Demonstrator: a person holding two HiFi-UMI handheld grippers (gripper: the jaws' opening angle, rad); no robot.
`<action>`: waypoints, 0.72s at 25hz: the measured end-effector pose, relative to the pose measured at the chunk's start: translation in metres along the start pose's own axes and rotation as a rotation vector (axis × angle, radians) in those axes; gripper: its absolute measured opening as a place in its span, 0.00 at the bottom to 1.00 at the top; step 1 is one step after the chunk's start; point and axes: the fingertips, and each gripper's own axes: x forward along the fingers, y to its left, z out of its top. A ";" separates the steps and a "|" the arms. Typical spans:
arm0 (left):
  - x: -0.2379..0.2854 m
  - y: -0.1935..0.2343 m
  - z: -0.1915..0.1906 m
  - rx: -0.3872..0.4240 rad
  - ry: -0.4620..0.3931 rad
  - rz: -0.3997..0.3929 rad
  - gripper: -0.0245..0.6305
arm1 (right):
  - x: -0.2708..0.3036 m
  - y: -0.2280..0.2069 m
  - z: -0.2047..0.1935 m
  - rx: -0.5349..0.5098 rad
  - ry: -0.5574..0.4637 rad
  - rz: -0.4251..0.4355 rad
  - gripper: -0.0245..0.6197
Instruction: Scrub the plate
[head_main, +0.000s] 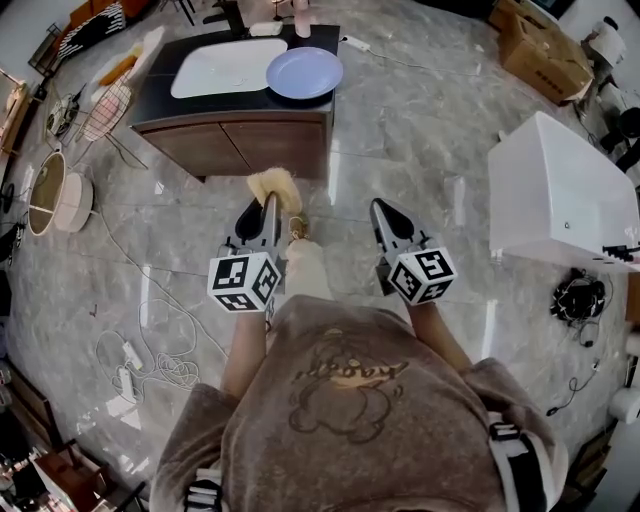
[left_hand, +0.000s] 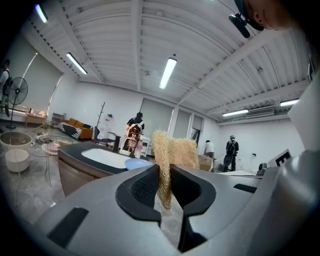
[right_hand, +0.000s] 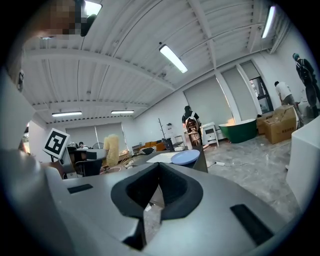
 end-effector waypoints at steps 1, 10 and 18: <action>0.008 0.003 0.001 0.000 0.004 -0.002 0.14 | 0.007 -0.005 0.001 0.003 0.002 -0.003 0.04; 0.111 0.055 0.028 -0.007 0.032 -0.025 0.14 | 0.105 -0.053 0.029 0.020 0.028 -0.025 0.04; 0.235 0.132 0.078 0.008 0.049 -0.058 0.14 | 0.240 -0.098 0.072 0.037 0.019 -0.044 0.04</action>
